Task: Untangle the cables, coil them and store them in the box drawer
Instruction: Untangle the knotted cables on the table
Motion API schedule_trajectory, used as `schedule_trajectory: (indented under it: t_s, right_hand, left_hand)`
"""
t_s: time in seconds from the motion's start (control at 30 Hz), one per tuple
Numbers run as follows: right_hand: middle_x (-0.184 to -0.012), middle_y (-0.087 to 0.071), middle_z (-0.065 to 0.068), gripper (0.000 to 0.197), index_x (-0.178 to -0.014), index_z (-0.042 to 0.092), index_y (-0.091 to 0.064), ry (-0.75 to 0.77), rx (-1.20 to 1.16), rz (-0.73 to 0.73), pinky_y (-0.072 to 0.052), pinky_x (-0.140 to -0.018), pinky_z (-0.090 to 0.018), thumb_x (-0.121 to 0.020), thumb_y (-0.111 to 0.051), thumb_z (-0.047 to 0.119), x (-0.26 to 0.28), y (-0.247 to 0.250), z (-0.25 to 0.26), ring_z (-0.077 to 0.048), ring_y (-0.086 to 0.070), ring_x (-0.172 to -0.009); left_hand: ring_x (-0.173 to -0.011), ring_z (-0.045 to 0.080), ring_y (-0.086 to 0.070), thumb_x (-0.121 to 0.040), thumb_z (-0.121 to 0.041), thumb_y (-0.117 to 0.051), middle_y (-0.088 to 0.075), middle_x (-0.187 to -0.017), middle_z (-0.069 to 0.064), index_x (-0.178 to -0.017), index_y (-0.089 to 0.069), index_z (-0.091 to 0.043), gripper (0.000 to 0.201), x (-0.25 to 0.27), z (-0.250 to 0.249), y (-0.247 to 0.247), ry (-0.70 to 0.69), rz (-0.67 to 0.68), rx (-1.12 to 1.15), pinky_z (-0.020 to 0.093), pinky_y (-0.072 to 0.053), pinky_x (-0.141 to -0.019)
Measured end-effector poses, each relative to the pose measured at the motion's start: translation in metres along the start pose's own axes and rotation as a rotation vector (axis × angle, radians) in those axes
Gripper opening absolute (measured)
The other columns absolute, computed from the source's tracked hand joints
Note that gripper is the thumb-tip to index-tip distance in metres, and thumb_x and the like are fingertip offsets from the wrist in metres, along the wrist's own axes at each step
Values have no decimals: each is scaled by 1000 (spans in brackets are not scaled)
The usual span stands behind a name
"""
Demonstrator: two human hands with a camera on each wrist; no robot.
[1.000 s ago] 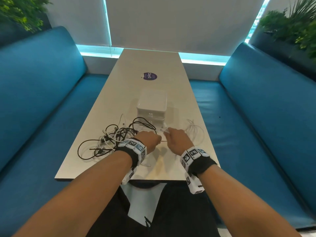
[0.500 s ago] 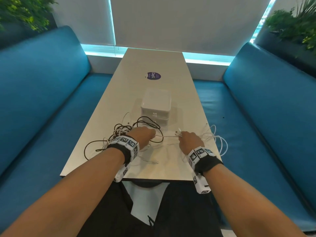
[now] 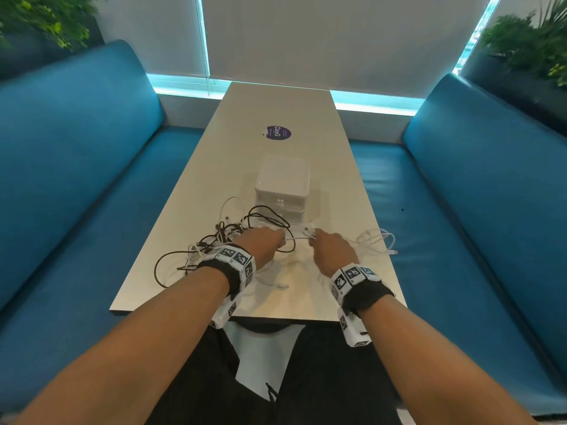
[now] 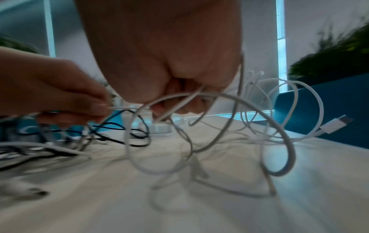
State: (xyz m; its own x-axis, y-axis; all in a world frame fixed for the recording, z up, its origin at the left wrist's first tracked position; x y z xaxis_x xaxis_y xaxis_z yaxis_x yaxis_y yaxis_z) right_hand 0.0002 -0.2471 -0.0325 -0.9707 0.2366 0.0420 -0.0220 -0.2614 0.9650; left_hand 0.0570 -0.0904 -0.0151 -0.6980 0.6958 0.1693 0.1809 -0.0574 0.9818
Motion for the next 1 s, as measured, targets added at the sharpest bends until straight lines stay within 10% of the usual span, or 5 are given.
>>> schedule_trajectory:
  t_s: [0.17, 0.47, 0.77, 1.0]
  right_hand:
    - [-107, -63, -12, 25, -114, 16, -56, -134, 97, -44, -45, -75, -36, -99, -37, 19, 0, 15, -22, -33, -63, -97]
    - [-94, -70, -13, 30, -106, 17, -61, 127, -163, -6, -46, -67, -36, -101, -34, 30, -2, 0, 31, -35, -64, -87]
    - [-107, -62, -14, 24, -114, 15, -56, -103, 52, -72, -47, -76, -37, -101, -39, 23, 0, 17, -13, -35, -63, -96]
    - [-105, -67, -16, 32, -109, 12, -60, 173, -109, -30, -46, -77, -41, -103, -33, 28, -4, 10, 31, -38, -60, -97]
  left_hand:
    - [-92, 30, -60, -96, -6, -44, -61, -107, 12, -123, -52, -20, 31, 3, 8, 5, -3, 35, -64, 34, -41, -71]
    - [-91, 29, -64, -102, -11, -41, -63, -95, 6, -115, -56, -16, 21, -3, -21, 12, -15, -73, 36, 35, -45, -72]
    - [-93, 30, -61, -98, -7, -43, -64, -106, 8, -114, -58, -18, 25, 0, -3, 12, 10, -41, 51, 32, -39, -72]
    - [-92, 29, -64, -106, -26, -39, -69, -102, 7, -111, -60, -16, 24, -8, -15, 10, -25, -97, 199, 40, -49, -78]
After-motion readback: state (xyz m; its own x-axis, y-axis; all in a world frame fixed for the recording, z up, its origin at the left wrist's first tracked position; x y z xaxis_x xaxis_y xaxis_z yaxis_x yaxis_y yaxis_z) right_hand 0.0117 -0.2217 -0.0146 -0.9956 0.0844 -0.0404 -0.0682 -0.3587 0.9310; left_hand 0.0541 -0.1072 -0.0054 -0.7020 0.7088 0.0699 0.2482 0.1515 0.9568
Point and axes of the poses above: each hand's wrist, its own x-axis away from the middle knuckle, its own y-axis out of the back of the hand, z = x × y, the point moved 5 cm from there along -x, towards the middle knuckle
